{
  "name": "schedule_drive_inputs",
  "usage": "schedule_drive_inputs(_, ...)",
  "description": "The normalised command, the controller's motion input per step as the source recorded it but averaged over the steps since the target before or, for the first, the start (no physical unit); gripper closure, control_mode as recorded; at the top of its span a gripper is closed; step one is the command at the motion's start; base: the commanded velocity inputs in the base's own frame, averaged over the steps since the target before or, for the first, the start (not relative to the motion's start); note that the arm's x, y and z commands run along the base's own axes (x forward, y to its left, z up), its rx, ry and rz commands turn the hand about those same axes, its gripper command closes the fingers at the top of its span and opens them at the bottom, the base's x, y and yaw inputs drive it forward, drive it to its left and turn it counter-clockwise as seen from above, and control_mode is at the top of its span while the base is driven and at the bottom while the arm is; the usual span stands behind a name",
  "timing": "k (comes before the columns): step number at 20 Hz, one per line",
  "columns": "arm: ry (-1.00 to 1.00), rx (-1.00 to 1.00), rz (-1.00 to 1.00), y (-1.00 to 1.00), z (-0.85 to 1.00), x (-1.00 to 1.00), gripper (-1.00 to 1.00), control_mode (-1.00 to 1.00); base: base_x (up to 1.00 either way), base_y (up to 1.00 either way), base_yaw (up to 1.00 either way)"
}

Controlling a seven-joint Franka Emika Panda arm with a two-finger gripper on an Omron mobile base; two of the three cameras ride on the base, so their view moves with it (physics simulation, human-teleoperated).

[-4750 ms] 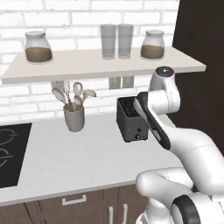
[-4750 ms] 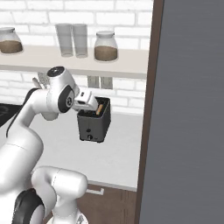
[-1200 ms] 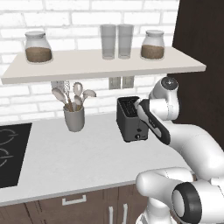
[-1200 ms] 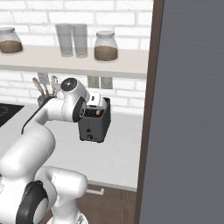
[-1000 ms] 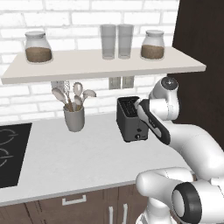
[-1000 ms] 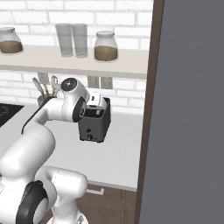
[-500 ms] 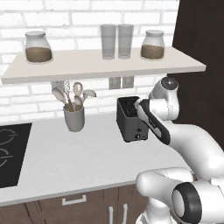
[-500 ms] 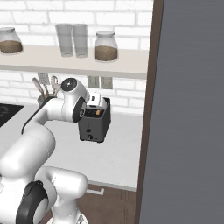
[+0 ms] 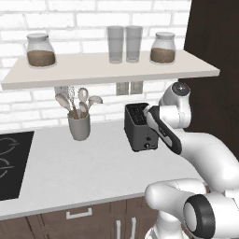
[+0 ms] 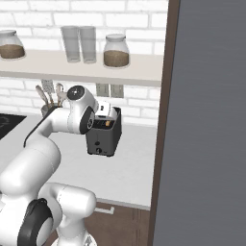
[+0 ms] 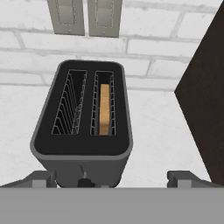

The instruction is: Start the toaster. Once the lever pops up, take the bread to the plate on the dining counter.

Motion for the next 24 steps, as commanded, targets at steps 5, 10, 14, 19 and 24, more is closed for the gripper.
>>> schedule_drive_inputs(5, 0.00, 0.00, 0.00, 0.00, 0.00, 0.00, -1.00, -1.00, 0.00, 0.00, 0.00)
schedule_drive_inputs(10, 0.00, 0.00, 0.00, 0.00, 0.00, 0.00, -1.00, -1.00, 0.00, 0.00, 0.00)
schedule_drive_inputs(14, 0.00, 0.00, 0.00, 0.00, 0.00, 0.00, -1.00, -1.00, 0.00, 0.00, 0.00)
schedule_drive_inputs(19, 0.00, 0.00, 0.00, 0.00, 0.00, 0.00, -1.00, -1.00, 0.00, 0.00, 0.00)
schedule_drive_inputs(24, 0.00, 0.00, 0.00, 0.00, 0.00, 0.00, -1.00, -1.00, 0.00, 0.00, 0.00)
